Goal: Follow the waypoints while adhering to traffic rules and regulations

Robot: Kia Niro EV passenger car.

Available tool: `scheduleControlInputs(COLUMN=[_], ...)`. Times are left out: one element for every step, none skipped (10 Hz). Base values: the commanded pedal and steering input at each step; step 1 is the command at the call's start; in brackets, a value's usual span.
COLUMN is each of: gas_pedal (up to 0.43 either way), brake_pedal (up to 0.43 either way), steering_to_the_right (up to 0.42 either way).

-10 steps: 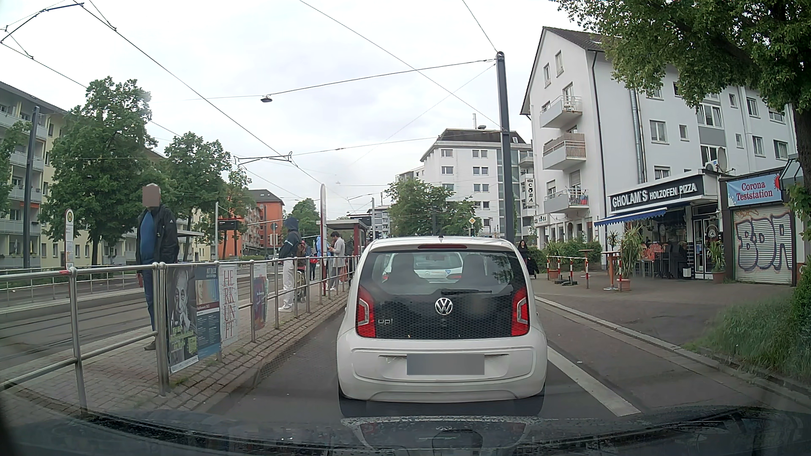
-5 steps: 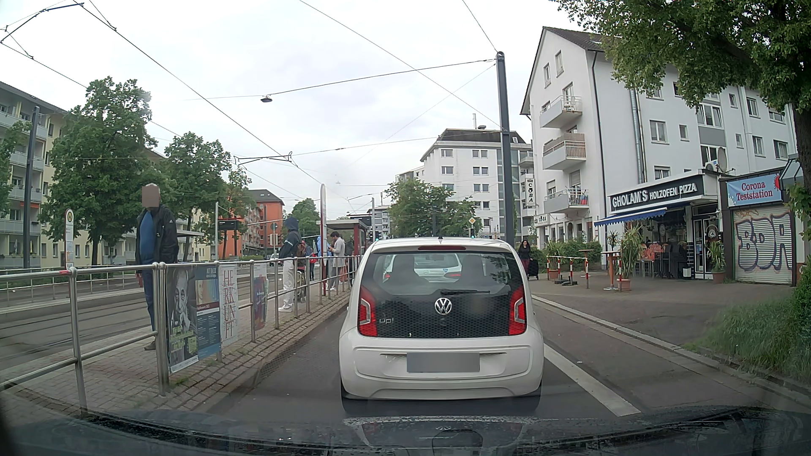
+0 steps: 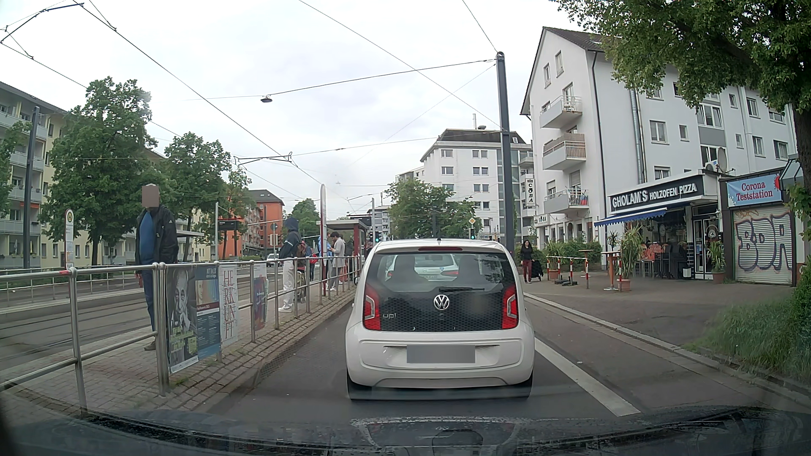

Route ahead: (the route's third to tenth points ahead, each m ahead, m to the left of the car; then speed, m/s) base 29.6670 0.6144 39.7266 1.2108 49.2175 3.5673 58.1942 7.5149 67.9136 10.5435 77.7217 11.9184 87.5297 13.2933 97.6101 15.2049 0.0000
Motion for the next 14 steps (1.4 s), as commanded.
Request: scheduleControlInputs(gas_pedal=[0.000, 0.000, 0.000, 0.047, 0.130, 0.138, 0.177, 0.189, 0.150, 0.118, 0.138, 0.240, 0.240, 0.240], brake_pedal=[0.000, 0.000, 0.000, 0.000, 0.000, 0.000, 0.000, 0.000, 0.000, 0.000, 0.000, 0.000, 0.000, 0.000], steering_to_the_right=[-0.017, -0.017, -0.017, -0.017, -0.017, -0.017, -0.017, -0.017, -0.017, -0.017, -0.016, -0.016, -0.015, -0.015])
